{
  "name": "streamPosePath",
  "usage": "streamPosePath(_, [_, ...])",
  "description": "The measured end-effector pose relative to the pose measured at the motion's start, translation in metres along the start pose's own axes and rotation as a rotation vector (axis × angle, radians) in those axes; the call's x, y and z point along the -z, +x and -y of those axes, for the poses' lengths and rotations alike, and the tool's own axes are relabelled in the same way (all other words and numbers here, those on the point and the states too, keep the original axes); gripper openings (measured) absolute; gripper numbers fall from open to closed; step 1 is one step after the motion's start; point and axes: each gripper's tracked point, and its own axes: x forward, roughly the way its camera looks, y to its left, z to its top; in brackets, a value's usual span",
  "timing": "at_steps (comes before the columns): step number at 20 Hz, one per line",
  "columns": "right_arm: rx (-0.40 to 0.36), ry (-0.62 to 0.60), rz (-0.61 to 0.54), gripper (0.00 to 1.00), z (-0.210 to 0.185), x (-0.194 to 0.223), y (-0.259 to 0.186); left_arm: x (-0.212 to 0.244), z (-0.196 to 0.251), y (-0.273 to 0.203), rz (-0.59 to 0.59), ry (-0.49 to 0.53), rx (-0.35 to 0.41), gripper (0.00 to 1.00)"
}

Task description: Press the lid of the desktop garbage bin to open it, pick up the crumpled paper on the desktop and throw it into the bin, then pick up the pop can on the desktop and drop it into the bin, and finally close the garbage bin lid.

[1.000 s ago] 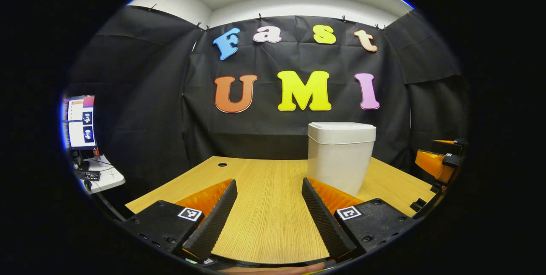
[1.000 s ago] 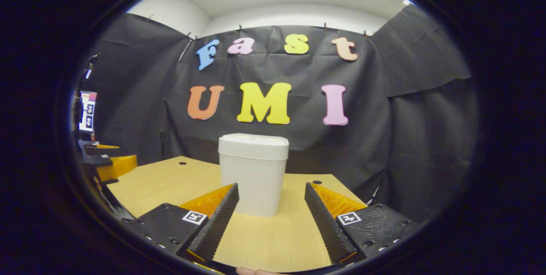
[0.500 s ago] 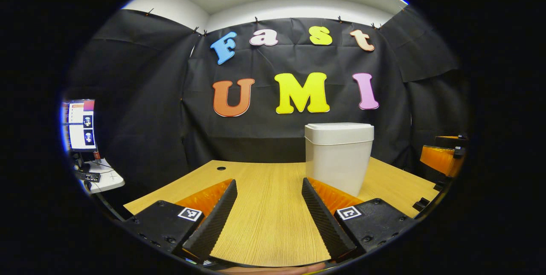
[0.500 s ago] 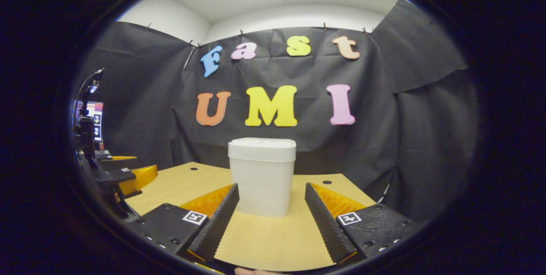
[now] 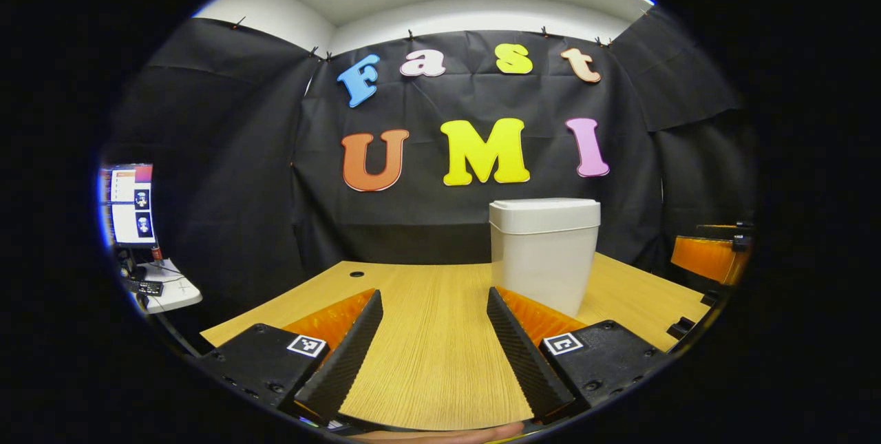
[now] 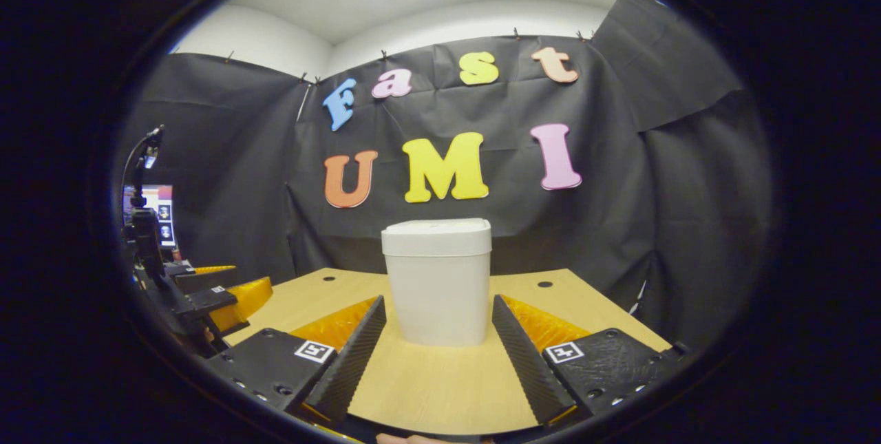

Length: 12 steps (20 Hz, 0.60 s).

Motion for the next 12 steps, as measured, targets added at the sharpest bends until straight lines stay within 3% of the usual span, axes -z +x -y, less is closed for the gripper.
streamPosePath(12, [0.022,-0.036,0.011,0.95,0.010,0.004,-0.004,0.012,0.020,0.001,-0.023,-0.024,0.000,0.98])
